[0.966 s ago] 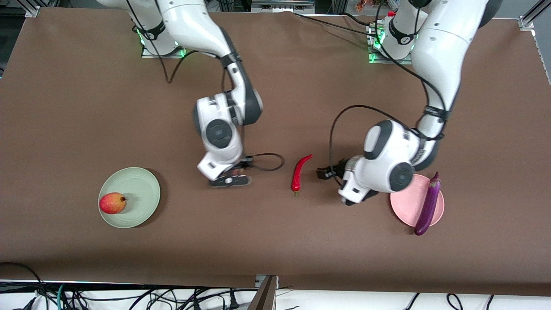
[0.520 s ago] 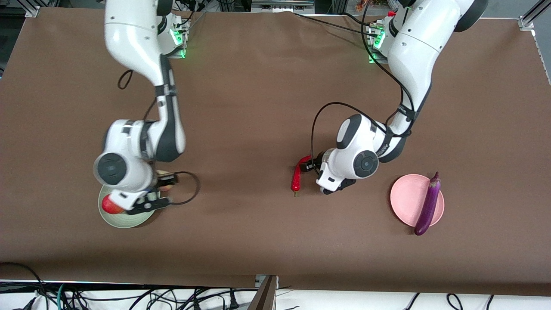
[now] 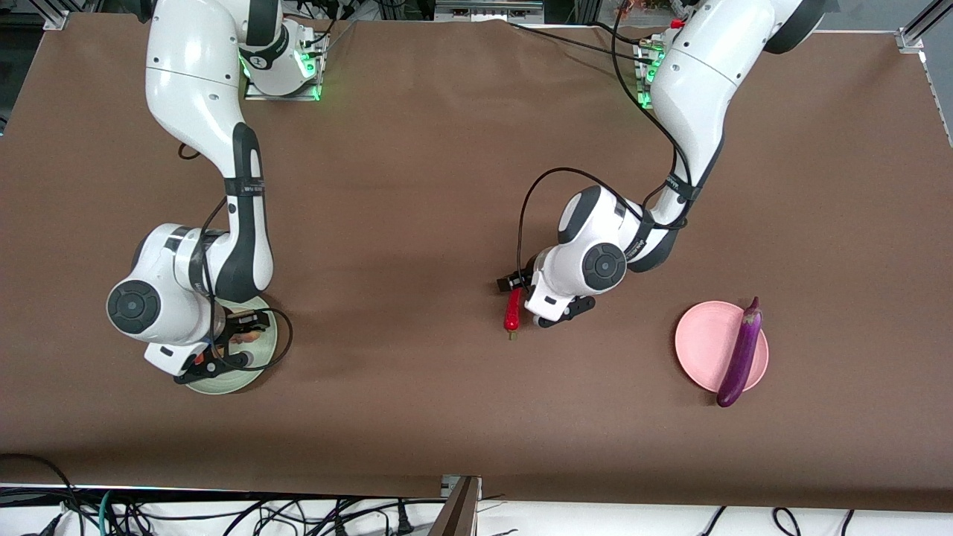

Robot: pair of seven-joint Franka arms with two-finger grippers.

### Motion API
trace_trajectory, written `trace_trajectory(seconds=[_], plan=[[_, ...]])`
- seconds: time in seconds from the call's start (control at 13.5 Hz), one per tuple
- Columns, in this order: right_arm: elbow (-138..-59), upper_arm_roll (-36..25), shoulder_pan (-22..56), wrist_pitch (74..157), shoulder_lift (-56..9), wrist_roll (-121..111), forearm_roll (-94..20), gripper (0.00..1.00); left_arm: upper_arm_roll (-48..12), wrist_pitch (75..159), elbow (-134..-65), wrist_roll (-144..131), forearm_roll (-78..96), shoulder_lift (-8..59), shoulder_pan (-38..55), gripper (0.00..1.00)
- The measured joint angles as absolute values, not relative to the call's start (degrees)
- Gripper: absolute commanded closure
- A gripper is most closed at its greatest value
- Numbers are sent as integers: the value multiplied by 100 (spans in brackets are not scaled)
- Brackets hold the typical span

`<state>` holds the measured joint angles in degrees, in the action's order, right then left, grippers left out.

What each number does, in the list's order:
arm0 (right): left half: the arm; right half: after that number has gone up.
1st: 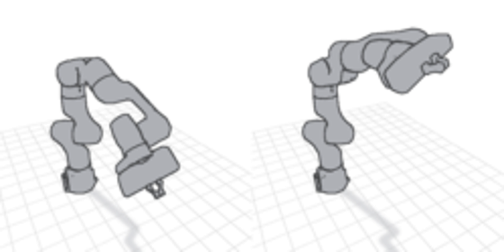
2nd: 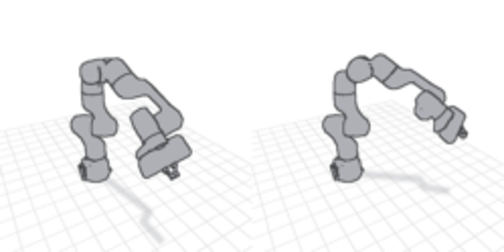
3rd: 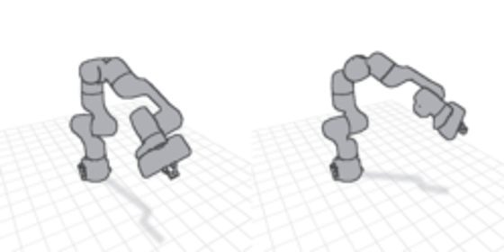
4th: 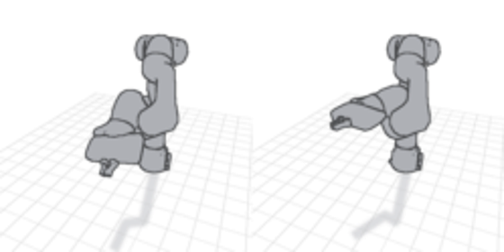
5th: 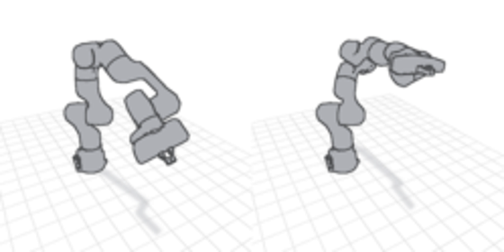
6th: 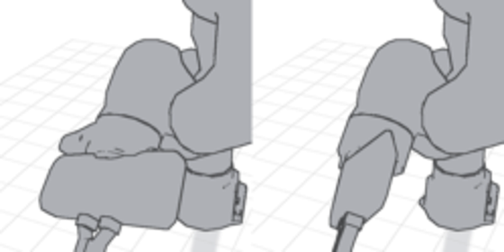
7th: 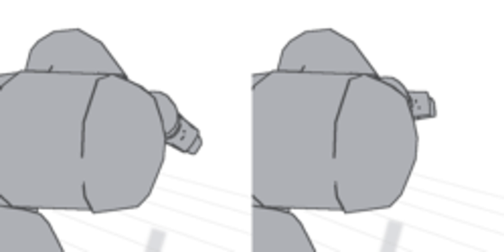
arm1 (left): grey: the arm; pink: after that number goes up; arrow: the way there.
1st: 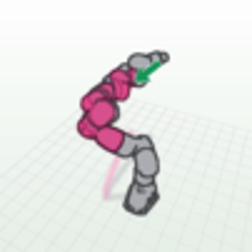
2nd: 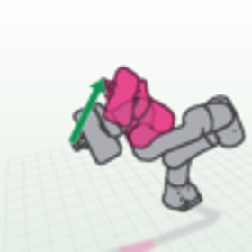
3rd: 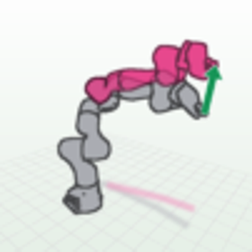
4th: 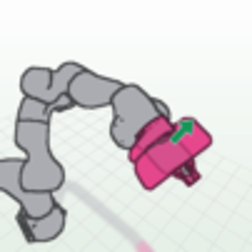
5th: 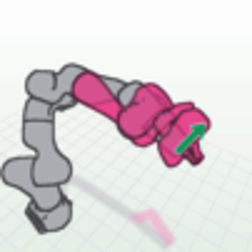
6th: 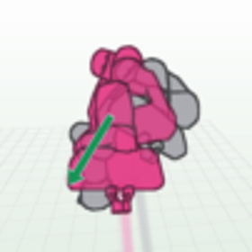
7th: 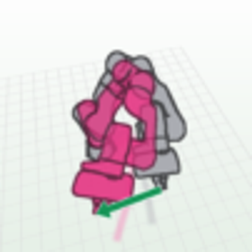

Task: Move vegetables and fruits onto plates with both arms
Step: 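Carry the peach to the green plate while the left gripper grasps the chili, then release the peach on the green plate while the left gripper places the chili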

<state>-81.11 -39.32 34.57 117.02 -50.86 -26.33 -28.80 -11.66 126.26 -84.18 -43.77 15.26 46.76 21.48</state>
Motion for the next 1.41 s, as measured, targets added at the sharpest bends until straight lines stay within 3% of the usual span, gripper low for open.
trace_trajectory(seconds=[0.22,0.37,0.74,0.82,0.89,0.97,1.04,1.26,1.41], plan=[[-8111,-3900,3458,11915,-5147,-2637,-2904,61,-1162,12876,-8402,-4374,1428,4837,2220,10],[-8118,-3897,3456,12019,-5178,-2650,-2904,61,-1153,12905,-8390,-4374,1291,4850,2265,21],[-8128,-3897,3449,12289,-5260,-2690,-2904,61,-1141,13033,-8370,-4374,1033,4875,2308,26],[-8130,-3897,3441,12348,-5287,-2700,-2904,61,-1138,13056,-8370,-4374,1029,4902,2311,36],[-8133,-3896,3428,12384,-5313,-2724,-2904,60,-1137,13097,-8370,-4370,1028,4937,2312,62],[-8136,-3894,3414,12428,-5339,-2745,-2905,45,-1136,13156,-8370,-4360,1022,4962,2312,78],[-8136,-3892,3403,12469,-5364,-2753,-2906,6,-1132,13184,-8369,-4349,980,4969,2312,100],[-8134,-3886,3400,12539,-5394,-2756,-2907,1,-1107,13135,-8291,-4349,772,4947,2269,100],[-8097,-3886,3417,12498,-5373,-2757,-2908,1,-1070,12615,-8185,-4325,747,4832,2137,100]])
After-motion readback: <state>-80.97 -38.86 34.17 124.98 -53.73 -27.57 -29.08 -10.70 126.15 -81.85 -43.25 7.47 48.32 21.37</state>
